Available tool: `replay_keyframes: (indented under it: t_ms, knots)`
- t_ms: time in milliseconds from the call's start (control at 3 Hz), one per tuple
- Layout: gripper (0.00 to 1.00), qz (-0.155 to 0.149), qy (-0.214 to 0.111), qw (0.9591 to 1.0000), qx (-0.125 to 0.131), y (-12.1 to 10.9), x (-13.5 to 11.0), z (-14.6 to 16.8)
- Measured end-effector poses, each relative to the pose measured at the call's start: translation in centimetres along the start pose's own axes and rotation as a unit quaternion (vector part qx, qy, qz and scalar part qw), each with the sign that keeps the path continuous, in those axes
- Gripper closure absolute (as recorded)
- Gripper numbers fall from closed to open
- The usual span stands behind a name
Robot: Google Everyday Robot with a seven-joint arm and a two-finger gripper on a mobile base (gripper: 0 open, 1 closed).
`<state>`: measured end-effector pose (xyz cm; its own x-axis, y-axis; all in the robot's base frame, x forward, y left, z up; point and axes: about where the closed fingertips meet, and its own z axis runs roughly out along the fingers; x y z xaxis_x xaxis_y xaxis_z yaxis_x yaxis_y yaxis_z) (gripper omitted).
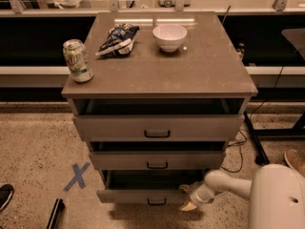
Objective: Open bottom drawer
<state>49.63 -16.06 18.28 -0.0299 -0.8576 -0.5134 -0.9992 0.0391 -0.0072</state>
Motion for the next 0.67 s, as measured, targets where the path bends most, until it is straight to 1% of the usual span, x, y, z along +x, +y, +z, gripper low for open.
replay_keyframes:
  t_ms: [333,667]
  knots:
    - [0.44,0.0,0.0,1.0,0.0,0.0,-0.21,-0.35]
    - [0.41,0.0,0.0,1.0,0.0,0.0,-0.31,-0.52]
